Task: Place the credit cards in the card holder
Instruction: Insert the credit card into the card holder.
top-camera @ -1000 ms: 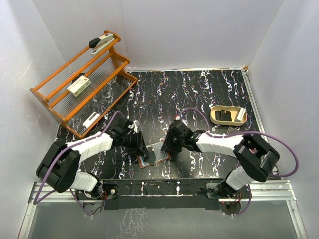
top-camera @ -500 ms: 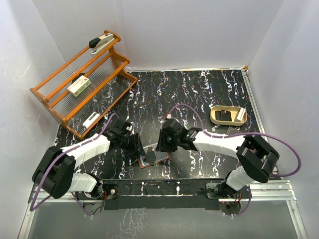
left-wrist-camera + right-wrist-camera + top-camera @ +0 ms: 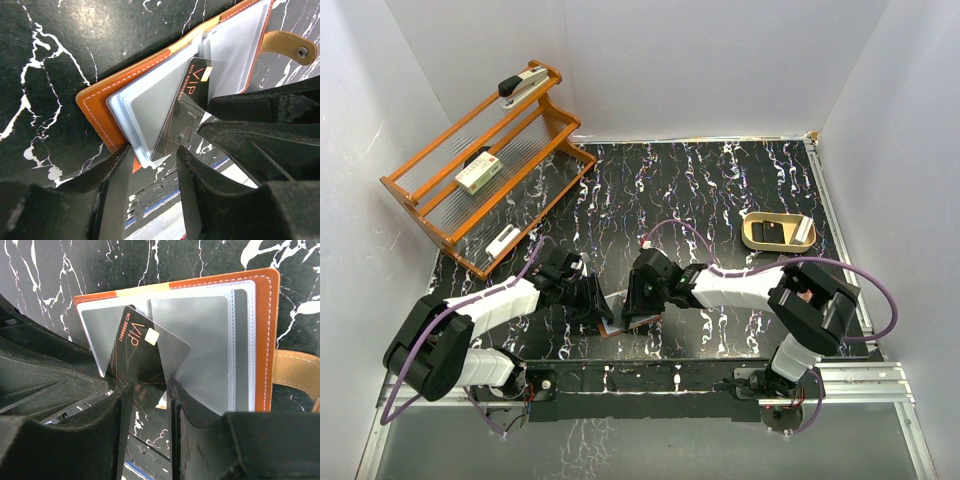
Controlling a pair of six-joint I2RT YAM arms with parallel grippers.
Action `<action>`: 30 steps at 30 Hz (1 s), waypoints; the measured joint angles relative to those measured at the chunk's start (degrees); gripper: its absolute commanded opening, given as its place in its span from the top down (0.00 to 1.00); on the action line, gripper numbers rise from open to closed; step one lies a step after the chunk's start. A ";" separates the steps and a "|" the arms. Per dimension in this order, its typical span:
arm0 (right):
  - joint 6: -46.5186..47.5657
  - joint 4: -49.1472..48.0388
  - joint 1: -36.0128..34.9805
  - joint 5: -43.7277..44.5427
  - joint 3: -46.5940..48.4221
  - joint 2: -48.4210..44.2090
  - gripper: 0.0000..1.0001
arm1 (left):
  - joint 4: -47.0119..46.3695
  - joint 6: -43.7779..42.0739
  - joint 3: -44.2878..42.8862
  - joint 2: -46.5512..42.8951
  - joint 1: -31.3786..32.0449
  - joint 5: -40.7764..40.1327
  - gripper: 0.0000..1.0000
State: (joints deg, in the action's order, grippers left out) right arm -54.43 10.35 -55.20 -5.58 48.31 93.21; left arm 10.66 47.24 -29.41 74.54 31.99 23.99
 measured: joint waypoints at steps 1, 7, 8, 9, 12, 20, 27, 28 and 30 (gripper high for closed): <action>0.00 -0.15 -0.09 0.00 0.00 0.07 0.69 | -0.42 0.13 0.17 0.00 0.00 0.28 0.63; -0.24 -2.14 -0.31 -0.83 0.00 1.01 0.69 | -1.64 0.39 0.55 0.24 0.00 1.53 0.66; -0.31 -2.40 -0.33 -0.98 0.00 1.09 0.69 | -1.70 0.42 0.59 0.24 0.00 1.62 0.67; -0.35 -2.64 -0.37 -1.03 0.00 1.20 0.69 | -1.70 0.44 0.63 0.26 0.00 1.70 0.68; -0.50 -3.15 -0.57 -1.11 0.00 1.46 0.69 | -1.73 0.55 0.81 0.24 0.00 1.75 0.72; -0.59 -3.39 -0.68 -1.25 0.00 1.46 0.71 | -1.57 0.42 1.03 0.24 0.00 1.66 0.79; -1.05 -4.74 -0.68 -1.64 -0.48 1.70 0.71 | -0.42 0.42 1.03 0.15 -0.04 0.85 0.97; -1.14 -4.81 -0.68 -1.64 -0.52 1.75 0.71 | 0.07 0.33 1.03 0.00 -0.04 0.68 0.99; -1.20 -4.81 -0.68 -1.60 -0.55 1.77 0.71 | 1.01 0.02 1.03 -0.28 -0.04 0.35 1.00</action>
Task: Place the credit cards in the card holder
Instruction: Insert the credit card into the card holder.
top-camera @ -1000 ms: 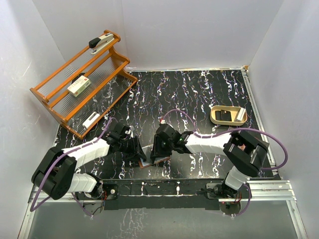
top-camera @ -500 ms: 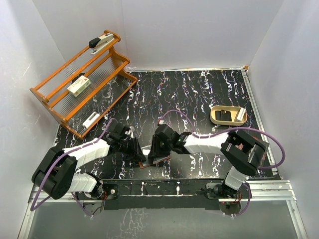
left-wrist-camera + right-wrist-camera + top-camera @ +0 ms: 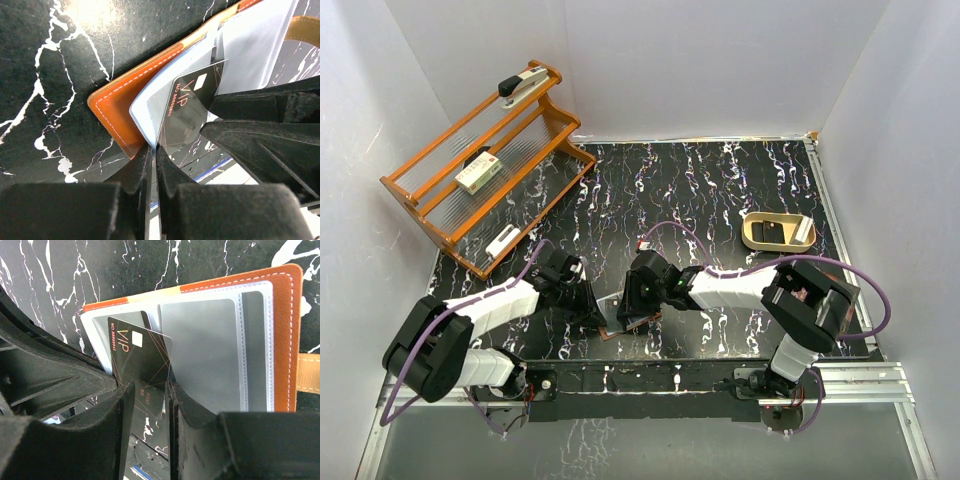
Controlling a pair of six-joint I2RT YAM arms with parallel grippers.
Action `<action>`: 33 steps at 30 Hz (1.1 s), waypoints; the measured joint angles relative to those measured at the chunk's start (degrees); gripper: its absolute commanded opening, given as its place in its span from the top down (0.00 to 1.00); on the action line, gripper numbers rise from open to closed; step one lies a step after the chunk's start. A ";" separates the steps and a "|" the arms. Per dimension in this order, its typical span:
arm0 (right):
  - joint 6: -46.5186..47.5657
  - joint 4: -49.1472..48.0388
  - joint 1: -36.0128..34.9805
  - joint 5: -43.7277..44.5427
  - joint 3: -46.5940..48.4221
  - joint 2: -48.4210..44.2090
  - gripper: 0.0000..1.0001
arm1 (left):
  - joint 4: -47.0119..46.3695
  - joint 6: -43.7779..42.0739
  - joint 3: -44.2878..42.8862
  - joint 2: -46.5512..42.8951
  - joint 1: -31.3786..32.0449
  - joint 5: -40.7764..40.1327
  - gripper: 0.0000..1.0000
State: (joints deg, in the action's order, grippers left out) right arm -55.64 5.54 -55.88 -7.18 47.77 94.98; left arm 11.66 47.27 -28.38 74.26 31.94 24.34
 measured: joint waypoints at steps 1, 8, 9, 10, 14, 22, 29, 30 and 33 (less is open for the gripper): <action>-0.02 -0.02 0.00 0.07 0.00 -0.02 0.71 | 0.26 -0.09 0.00 -0.07 0.00 -0.02 1.00; 0.00 0.04 0.00 0.42 0.00 -0.02 0.70 | 1.27 -0.17 0.00 -0.59 0.00 -0.55 1.00; 0.00 0.04 0.00 0.42 0.00 -0.02 0.69 | 1.31 -0.15 0.00 -0.83 0.00 -0.59 0.99; 0.00 0.02 0.00 0.39 0.00 -0.02 0.69 | 1.36 -0.13 0.00 -1.09 0.00 -0.59 0.91; 0.02 -0.22 0.00 0.11 0.00 -0.02 0.68 | 1.25 0.39 0.02 -2.34 0.00 -0.61 0.71; 0.02 -1.75 -0.04 -1.44 -0.07 0.28 0.69 | 0.13 1.36 0.98 -3.93 0.00 -1.27 0.66; 0.13 -4.22 -0.04 -2.91 -0.81 0.48 0.69 | -1.11 1.64 1.81 -3.08 0.00 -0.94 0.65; 0.11 -4.48 -0.04 -3.13 -0.85 0.68 0.69 | -1.14 1.62 1.81 -3.08 -0.02 -0.94 0.65; 0.07 -5.79 -0.04 -3.78 -1.25 1.03 0.69 | -1.18 1.62 1.81 -3.08 -0.07 -0.94 0.65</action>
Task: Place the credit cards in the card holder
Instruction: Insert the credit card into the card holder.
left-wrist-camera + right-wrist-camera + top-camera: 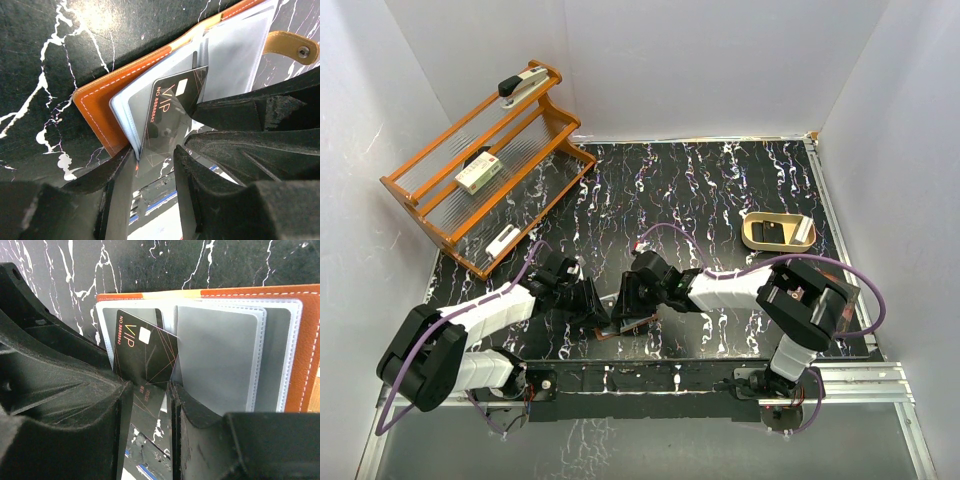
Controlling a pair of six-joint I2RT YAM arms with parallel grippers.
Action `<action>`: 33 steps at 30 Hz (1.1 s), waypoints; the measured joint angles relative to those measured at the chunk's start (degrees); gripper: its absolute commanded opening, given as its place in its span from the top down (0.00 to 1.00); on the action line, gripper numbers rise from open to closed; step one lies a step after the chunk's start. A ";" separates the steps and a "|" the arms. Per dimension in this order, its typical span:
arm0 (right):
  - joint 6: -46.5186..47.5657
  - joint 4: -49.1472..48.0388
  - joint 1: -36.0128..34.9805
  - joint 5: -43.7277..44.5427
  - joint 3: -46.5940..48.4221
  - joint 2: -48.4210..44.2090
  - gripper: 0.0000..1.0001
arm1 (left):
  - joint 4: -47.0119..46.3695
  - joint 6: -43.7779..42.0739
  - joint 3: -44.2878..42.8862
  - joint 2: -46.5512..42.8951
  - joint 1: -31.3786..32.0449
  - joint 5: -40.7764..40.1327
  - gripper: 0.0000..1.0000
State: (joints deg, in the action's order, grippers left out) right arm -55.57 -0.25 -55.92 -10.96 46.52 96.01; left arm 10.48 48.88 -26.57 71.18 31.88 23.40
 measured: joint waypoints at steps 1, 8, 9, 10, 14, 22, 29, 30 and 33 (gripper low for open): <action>-0.02 -0.50 0.02 -0.20 -0.20 0.00 0.69 | 0.00 0.00 0.00 0.00 0.00 0.00 0.67; -0.07 -2.36 0.00 -0.83 -1.01 0.02 0.70 | 0.37 -0.04 0.02 0.00 -0.04 -0.28 0.90; -0.07 -2.73 0.00 -0.83 -1.29 0.02 0.70 | 0.52 -0.11 0.02 0.00 -0.07 -0.28 0.94; -0.17 -2.91 0.00 -0.81 -1.51 0.02 0.70 | 0.57 -0.13 0.02 0.00 -0.15 -0.20 0.96; -0.33 -3.54 0.04 -0.76 -2.10 0.02 0.71 | 0.59 -0.24 -0.04 -0.44 -0.31 0.24 1.00; -0.74 -3.30 -0.04 0.31 -2.12 -0.02 0.71 | 2.36 -0.59 -0.87 -1.64 -0.28 -0.24 0.97; 2.43 4.13 -0.39 2.99 1.20 -1.22 0.67 | 3.30 -1.11 -1.18 -2.05 -0.33 -0.55 1.00; 3.48 6.10 -0.39 3.65 2.23 -1.60 0.66 | 3.30 -1.16 -1.18 -2.05 -0.37 -0.52 1.00; 6.80 11.93 -0.39 5.97 5.40 -3.06 0.61 | 3.17 -1.40 -1.18 -2.05 -0.52 -0.28 1.00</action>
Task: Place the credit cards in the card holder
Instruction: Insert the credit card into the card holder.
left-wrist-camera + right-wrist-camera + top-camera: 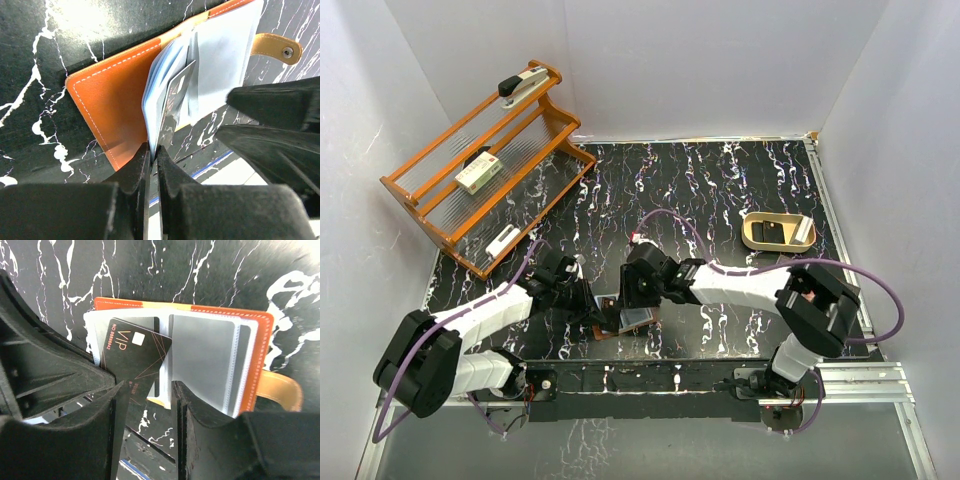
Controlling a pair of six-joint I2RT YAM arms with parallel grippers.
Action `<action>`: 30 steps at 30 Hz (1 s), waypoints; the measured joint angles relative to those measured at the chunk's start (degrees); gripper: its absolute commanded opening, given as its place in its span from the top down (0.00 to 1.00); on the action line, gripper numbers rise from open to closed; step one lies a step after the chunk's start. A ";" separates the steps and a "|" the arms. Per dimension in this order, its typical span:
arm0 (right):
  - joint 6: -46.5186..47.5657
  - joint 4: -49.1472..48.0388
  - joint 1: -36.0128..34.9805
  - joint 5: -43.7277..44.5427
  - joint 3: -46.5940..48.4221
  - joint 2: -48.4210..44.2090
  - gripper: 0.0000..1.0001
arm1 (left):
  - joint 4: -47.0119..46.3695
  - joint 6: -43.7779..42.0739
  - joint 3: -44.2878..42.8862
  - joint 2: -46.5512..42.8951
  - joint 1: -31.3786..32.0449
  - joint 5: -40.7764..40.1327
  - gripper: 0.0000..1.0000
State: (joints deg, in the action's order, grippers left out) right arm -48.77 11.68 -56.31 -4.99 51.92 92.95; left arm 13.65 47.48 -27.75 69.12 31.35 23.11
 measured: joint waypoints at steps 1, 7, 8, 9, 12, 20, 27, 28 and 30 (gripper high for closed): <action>1.18 1.92 0.02 1.03 1.07 -0.59 0.59 | -0.11 -0.15 0.00 0.00 -0.02 0.09 1.00; 7.76 11.54 0.37 8.28 6.10 -2.64 0.52 | -1.84 -1.25 -0.02 2.12 -0.17 1.31 1.00; 8.83 12.57 0.66 8.96 6.45 -2.62 0.52 | -2.14 -1.44 -0.02 2.49 -0.17 1.62 1.00; 9.90 13.53 1.18 9.46 6.49 -2.62 0.52 | -2.49 -1.57 -0.07 2.75 -0.17 1.84 1.00; 12.28 16.26 3.54 10.32 6.49 -2.58 0.52 | -2.89 -2.34 -0.83 3.50 -0.17 2.21 1.00; 16.37 20.11 8.90 12.09 6.43 -2.54 0.53 | -3.43 -4.20 -3.48 7.15 -0.42 3.10 1.00; 17.18 20.92 9.46 11.04 5.14 -2.51 0.69 | -3.96 -5.44 -5.53 9.86 -0.57 3.30 0.97; 17.31 20.90 9.46 10.78 4.39 -2.51 0.74 | -4.17 -5.55 -5.66 10.25 -0.63 3.39 0.96; 17.31 21.24 9.46 10.36 3.19 -2.47 0.86 | -4.26 -5.73 -5.70 10.64 -0.85 3.61 0.93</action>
State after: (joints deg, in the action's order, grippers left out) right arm -31.46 32.93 -46.85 5.37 55.11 90.48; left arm 9.39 41.76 -33.45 79.77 30.50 26.72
